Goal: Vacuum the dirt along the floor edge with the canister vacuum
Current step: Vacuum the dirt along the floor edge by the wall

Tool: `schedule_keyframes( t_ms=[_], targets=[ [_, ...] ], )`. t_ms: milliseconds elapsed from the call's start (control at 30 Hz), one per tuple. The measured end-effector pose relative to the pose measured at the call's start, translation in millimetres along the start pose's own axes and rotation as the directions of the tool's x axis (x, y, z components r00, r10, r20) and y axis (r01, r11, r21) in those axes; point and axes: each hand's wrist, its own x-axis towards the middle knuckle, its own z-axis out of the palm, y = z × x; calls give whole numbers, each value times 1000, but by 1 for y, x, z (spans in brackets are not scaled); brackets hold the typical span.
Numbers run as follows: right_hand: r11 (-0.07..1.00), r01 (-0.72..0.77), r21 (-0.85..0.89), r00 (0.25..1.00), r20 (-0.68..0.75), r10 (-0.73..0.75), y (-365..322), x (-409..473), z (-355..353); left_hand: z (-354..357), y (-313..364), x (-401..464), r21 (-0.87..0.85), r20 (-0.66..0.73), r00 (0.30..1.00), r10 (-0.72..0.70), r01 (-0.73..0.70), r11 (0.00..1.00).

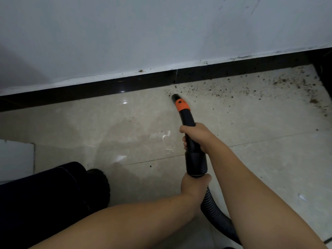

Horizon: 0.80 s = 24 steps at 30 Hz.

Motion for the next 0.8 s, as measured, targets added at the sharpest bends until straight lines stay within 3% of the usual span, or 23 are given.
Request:
schedule_keyframes(
  t_ms=[167, 267, 500, 800],
  targets=[
    [991, 3, 134, 985, -174, 20, -3, 8, -28, 6, 16, 10, 100, 113, 993, 17, -28, 995],
    [985, 4, 173, 977, -210, 33, -8, 12, -42, 13, 25, 12, 97, 165, 986, 13, -29, 995],
    [998, -25, 61, 999, -41, 27, -18, 16, -27, 12, 25, 13, 37, 109, 994, -6, 2, 999],
    [997, -38, -66, 997, 64, 42, -13, 6, -4, 6, 9, 0, -37, 59, 998, -28, 30, 999]
  ],
)
